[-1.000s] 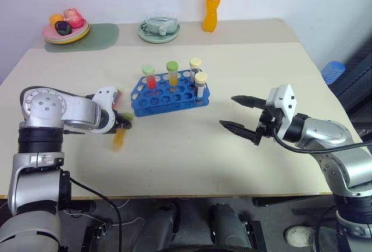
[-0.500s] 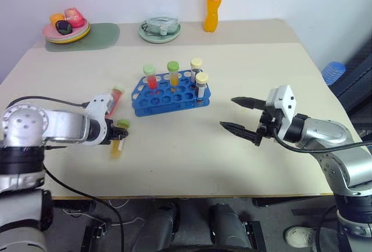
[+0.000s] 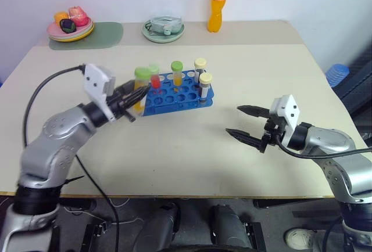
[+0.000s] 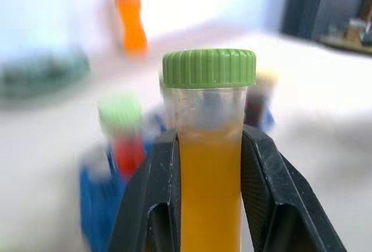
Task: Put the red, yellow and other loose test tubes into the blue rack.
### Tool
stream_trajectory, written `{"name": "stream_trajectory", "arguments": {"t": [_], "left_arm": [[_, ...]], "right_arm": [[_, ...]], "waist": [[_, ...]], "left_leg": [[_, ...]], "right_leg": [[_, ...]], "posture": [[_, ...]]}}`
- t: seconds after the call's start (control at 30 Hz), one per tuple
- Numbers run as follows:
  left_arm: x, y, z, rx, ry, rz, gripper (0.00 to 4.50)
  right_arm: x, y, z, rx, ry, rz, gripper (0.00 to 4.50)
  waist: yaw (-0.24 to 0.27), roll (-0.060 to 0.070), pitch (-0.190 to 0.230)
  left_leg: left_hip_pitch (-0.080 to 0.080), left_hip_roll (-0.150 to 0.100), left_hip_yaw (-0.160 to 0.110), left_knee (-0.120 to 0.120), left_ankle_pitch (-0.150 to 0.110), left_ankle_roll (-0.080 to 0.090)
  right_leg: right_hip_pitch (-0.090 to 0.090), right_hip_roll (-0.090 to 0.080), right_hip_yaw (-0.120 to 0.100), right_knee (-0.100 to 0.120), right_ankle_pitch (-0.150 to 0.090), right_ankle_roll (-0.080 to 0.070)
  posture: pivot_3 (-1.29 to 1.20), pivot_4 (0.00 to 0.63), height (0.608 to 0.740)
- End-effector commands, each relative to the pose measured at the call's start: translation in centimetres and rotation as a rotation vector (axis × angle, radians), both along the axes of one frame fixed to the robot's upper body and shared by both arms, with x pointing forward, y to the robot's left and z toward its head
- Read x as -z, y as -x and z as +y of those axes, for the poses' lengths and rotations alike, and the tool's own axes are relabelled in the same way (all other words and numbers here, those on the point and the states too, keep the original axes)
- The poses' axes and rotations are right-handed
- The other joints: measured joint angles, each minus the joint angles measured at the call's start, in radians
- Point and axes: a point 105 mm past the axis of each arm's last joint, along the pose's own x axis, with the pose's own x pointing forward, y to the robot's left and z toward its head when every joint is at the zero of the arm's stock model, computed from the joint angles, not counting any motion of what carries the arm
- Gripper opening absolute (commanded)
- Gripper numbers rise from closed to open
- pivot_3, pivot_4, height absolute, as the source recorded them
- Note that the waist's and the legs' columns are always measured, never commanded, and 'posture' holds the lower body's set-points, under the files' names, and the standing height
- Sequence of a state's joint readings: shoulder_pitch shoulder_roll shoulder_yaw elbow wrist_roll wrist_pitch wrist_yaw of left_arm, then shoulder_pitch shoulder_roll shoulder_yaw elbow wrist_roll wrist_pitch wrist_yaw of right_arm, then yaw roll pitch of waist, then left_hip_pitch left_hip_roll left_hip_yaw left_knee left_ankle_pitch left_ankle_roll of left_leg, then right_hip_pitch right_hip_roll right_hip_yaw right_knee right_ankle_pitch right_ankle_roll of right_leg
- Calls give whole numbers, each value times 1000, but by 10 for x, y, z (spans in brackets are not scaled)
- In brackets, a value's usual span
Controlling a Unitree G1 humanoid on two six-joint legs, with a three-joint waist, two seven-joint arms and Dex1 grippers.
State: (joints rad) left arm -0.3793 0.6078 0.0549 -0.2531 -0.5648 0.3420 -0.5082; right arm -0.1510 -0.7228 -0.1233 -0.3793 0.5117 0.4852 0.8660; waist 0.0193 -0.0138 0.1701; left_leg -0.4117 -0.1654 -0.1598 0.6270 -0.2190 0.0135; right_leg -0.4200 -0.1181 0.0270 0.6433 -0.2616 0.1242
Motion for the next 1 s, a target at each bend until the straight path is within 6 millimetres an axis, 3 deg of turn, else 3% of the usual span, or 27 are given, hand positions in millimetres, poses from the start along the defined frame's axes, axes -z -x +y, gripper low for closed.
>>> {"name": "stream_trajectory", "arguments": {"t": [0.03, 0.23, 0.43, 0.8, 1.0], "left_arm": [[0, -13, -16, -12, -37, -139, 776], [25, -34, -41, -55, -61, -276, 776], [41, -47, -59, -53, 48, -265, 776], [53, -46, -73, 38, 126, -242, 776], [50, -41, -81, 98, 207, -231, 776]], "right_arm": [[-15, 3, -9, 40, 19, -70, 4187], [-17, 9, -15, 99, 27, -81, 4187], [-24, 14, -16, 138, 35, -93, 4187], [-33, 17, -18, 168, 45, -103, 4187], [-35, 16, -17, 167, 49, -107, 4187]], "waist": [[-2, 0, 0], [-7, 0, 0], [-3, -1, 0], [0, -1, 0], [15, -1, 0]], "left_leg": [[0, 0, 0, 0, 0, 0], [0, 0, 0, 1, -1, 1], [0, 0, 1, 3, -1, 2], [0, 0, 1, 4, -1, 3], [0, 0, 1, 4, -2, 3]], "right_leg": [[0, 0, 0, 0, 0, 0], [0, 0, -1, 0, 3, 5], [0, 0, -1, 1, 3, 6], [1, 0, -2, 1, 4, 7], [1, 1, -2, 0, 4, 7]], "posture": [[0, 150, 740], [0, 150, 740], [0, 150, 740], [0, 150, 740], [0, 150, 740]]}}
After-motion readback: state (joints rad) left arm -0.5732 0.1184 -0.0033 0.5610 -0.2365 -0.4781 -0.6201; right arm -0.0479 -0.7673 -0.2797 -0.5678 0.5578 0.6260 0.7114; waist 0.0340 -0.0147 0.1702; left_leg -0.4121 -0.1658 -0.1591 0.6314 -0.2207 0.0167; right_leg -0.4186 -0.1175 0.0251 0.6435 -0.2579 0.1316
